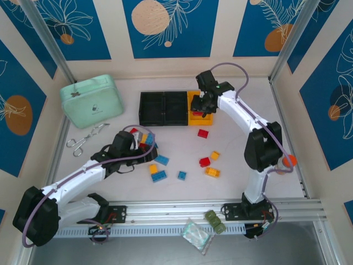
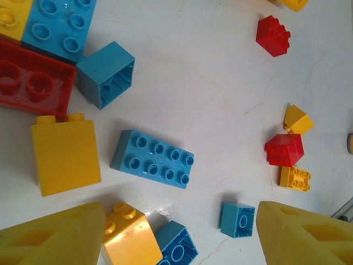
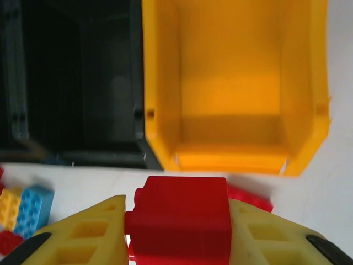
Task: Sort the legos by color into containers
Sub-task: Place the lego in the container, then pick up the lego from the bottom-center of the table.
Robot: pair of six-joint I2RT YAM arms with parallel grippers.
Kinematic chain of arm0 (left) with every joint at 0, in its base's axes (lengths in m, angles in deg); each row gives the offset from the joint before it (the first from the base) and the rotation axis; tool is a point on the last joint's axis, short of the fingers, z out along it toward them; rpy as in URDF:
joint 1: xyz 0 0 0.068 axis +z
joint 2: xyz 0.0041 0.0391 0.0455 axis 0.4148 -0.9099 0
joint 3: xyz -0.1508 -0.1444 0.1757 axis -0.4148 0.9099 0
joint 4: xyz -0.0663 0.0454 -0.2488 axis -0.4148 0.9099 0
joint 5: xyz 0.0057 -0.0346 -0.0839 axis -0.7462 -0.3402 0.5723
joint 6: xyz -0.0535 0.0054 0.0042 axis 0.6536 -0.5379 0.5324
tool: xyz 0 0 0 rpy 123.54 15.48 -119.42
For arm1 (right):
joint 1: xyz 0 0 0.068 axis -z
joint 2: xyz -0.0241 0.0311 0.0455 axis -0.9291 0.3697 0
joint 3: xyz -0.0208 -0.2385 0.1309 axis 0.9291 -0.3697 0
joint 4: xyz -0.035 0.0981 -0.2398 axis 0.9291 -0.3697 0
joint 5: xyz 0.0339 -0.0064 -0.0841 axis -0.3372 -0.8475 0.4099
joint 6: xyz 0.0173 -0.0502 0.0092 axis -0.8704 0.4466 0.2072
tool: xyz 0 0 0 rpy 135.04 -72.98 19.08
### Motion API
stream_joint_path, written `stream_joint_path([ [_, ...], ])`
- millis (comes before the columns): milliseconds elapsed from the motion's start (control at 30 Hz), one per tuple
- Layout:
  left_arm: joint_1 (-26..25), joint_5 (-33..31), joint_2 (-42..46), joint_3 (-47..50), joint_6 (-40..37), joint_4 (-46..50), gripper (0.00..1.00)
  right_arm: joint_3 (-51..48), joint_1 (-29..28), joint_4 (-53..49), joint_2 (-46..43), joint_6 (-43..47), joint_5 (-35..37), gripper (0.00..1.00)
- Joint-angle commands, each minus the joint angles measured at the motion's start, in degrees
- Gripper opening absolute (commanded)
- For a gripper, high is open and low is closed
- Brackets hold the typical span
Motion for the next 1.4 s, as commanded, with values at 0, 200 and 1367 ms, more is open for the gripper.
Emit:
stream_joint_path([
  [0, -1.07, -0.44, 1.03, -1.90, 0.73, -0.32, 0.73, 5.91, 1.27, -3.80, 6.07, -1.10, 1.22, 0.31],
  [200, -1.24, -0.70, 0.99, -1.59, 0.62, -0.12, 0.72, 14.45, 2.82, -5.73, 14.62, -2.01, 2.45, 0.31],
  [1367, -2.10, -0.12, -0.25, -4.99, -1.89, 6.03, 0.71, -14.89, -2.34, 2.59, -15.06, -1.70, 0.12, 0.67],
])
